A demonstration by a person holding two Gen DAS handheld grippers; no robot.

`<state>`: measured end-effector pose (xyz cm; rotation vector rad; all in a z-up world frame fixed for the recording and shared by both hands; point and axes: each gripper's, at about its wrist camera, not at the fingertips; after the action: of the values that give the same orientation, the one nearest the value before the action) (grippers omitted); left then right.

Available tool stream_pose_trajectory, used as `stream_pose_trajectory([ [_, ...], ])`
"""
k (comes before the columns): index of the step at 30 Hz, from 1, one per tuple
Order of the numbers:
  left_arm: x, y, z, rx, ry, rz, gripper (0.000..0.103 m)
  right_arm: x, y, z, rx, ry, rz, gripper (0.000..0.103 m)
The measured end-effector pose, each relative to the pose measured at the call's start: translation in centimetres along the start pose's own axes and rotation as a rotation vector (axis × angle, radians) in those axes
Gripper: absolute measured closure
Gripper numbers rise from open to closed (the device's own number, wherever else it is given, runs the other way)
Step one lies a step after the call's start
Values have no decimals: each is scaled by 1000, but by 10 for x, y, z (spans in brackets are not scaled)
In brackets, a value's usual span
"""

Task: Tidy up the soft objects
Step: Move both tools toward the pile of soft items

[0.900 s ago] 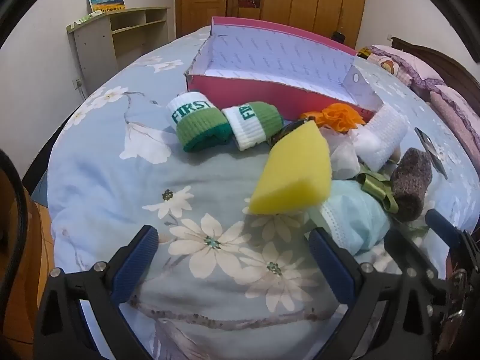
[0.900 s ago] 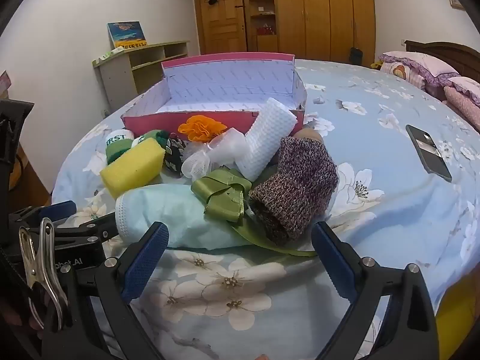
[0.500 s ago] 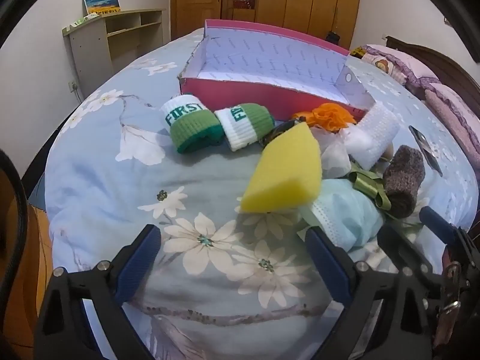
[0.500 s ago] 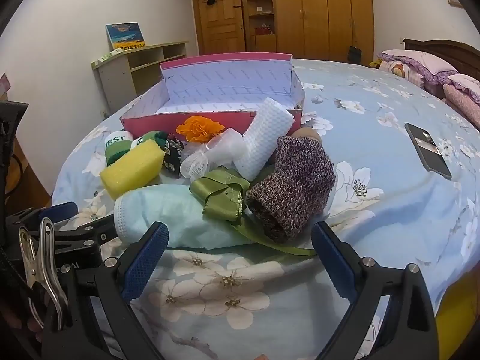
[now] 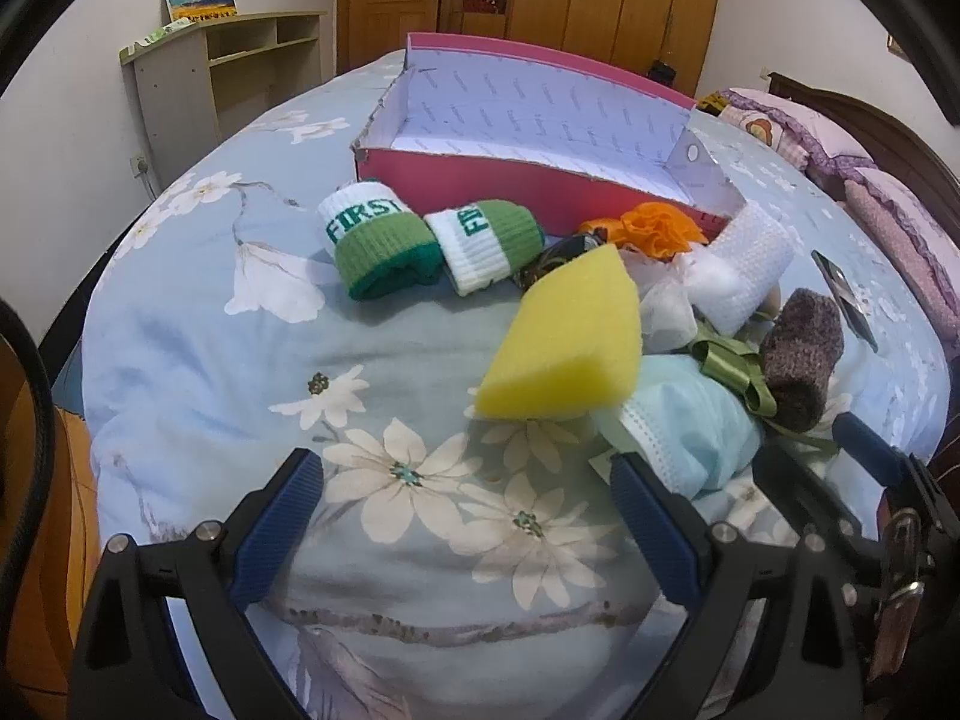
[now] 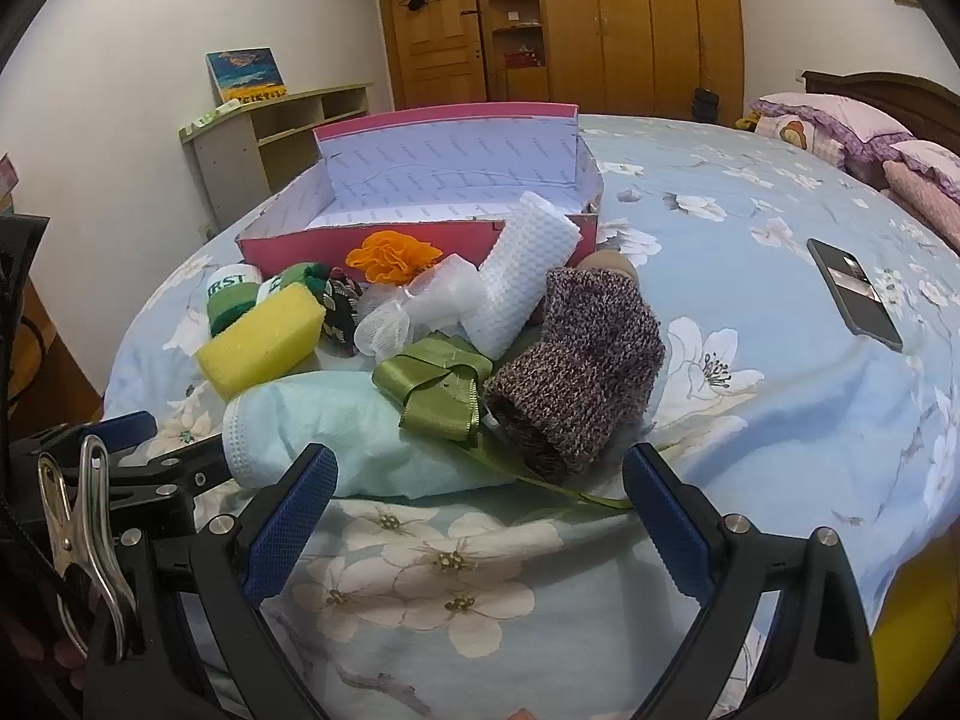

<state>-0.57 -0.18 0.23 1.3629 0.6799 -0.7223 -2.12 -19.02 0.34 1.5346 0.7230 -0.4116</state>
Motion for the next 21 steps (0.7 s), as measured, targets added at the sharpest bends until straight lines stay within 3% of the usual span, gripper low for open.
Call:
stream_pose_trajectory([
  [11,-10,14,7,73,-54,49,17,1,0,7,37,15,-3,4],
  [21,-13,30,17,101,-81,74,18,0,6,25,108,84,-27,6],
])
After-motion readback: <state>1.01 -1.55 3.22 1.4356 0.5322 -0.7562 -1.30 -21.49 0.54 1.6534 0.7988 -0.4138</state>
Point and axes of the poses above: each gripper's, at about its wrist camera, not at the fingertips, and x roughly the way its jaws point, z to its right, y to its top, and after that the axes turned 1 degree about -z, right-handed
